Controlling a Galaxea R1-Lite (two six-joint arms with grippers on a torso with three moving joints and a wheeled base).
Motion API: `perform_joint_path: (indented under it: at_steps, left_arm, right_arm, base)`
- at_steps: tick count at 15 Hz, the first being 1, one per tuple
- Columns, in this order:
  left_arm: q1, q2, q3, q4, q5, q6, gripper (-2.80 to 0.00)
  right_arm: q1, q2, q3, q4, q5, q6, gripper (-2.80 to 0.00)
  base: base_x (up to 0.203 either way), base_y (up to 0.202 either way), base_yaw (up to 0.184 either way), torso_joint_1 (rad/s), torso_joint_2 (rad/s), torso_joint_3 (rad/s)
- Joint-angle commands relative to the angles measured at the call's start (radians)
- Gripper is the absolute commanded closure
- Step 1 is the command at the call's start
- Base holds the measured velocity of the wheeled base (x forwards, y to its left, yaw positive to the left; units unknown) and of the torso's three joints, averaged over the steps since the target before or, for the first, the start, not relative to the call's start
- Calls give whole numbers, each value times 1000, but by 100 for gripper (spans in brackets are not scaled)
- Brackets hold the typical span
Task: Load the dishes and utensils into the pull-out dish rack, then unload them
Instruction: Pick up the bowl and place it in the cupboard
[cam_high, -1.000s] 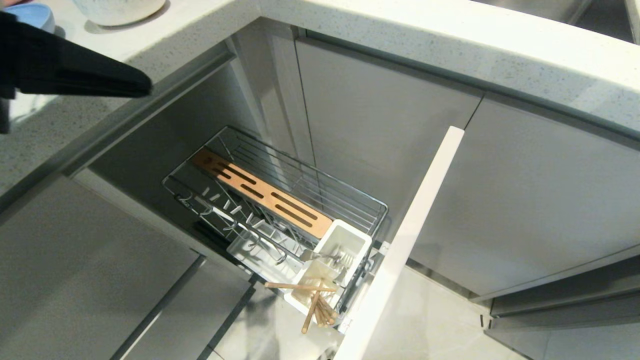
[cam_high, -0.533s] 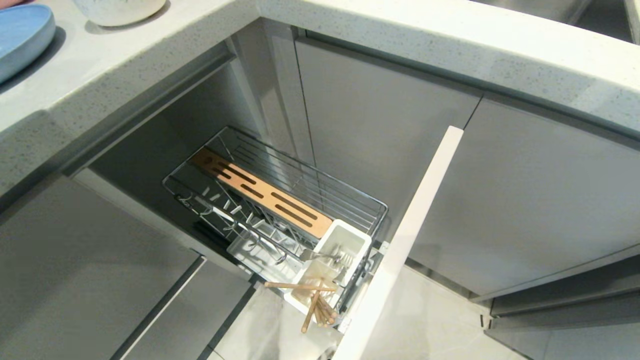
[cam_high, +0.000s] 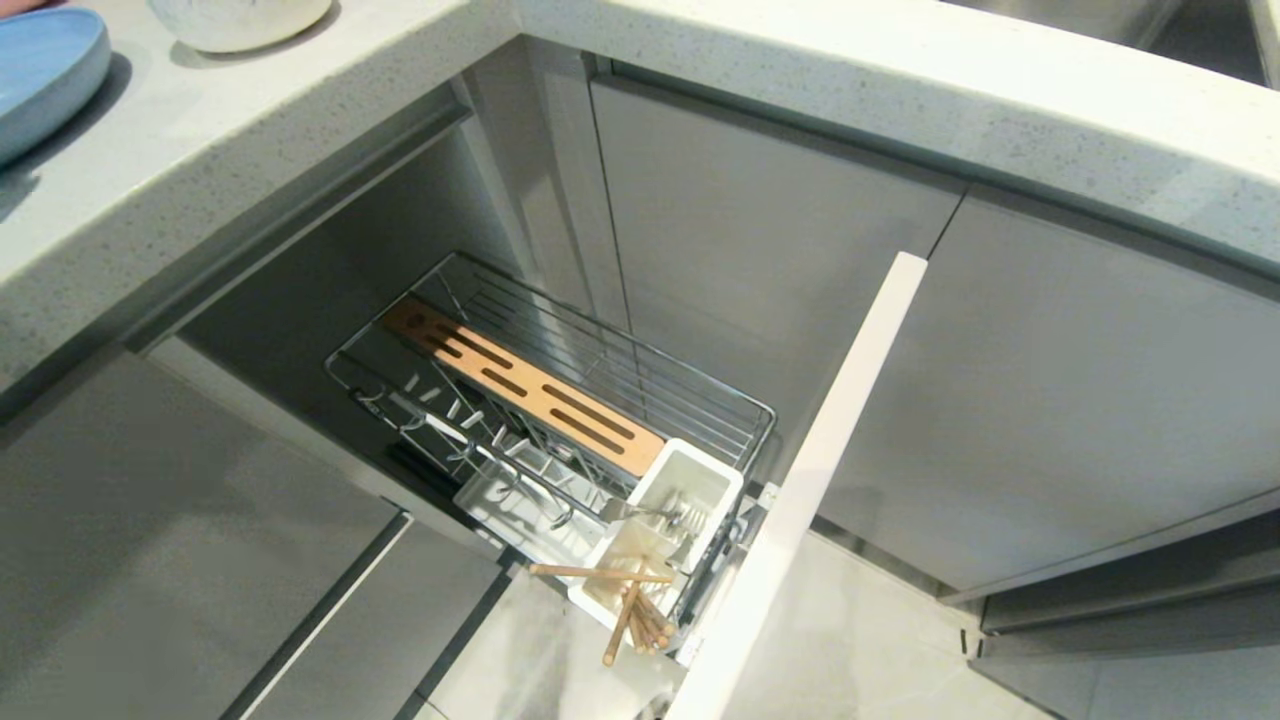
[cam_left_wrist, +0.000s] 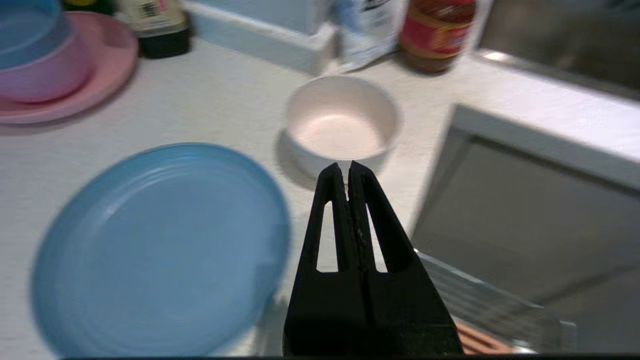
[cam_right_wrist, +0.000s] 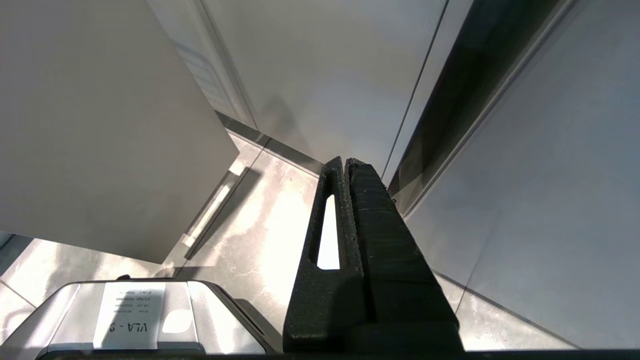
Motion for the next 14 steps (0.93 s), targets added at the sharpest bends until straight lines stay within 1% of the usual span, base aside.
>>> perform_joint_path:
  at_steps: [1, 2, 4, 5, 6, 7, 9, 12, 14]
  left_arm:
    - [-8, 100, -13, -4, 43, 32, 0]
    - [-27, 126, -16, -7, 44, 40, 0]
    - [-69, 151, -18, -8, 43, 82, 0]
    - [-104, 161, -18, -17, 43, 102, 0]
    - [-123, 171, -18, -56, 36, 109, 0]
    - [-135, 180, -18, -96, 25, 118, -280]
    - [-159, 195, -18, -169, 30, 125, -280]
    - [-165, 220, -19, -179, 34, 126, -280]
    - [-188, 265, -25, -169, 45, 124, -280]
  right_arm:
    - [0, -3, 2, -1, 0, -1, 0]
    - [0, -4, 2, -1, -1, 0, 0]
    - [1, -4, 2, -1, 0, 1, 0]
    - [1, -4, 2, -1, 0, 0, 0]
    - [1, -4, 2, -1, 0, 0, 0]
    - [0, -3, 2, -1, 0, 0, 0]
    - [1, -3, 2, -1, 0, 0, 0]
    - [1, -4, 2, -1, 0, -1, 0]
    - [1, -3, 2, -1, 0, -1, 0]
  base:
    - [0, 0, 0, 0, 0, 0]
    - [0, 0, 0, 0, 0, 0]
    - [0, 0, 0, 0, 0, 0]
    - [0, 0, 0, 0, 0, 0]
    - [0, 0, 0, 0, 0, 0]
    - [0, 0, 0, 0, 0, 0]
    - [0, 0, 0, 0, 0, 0]
    - [0, 0, 0, 0, 0, 0]
    - [0, 0, 0, 0, 0, 0]
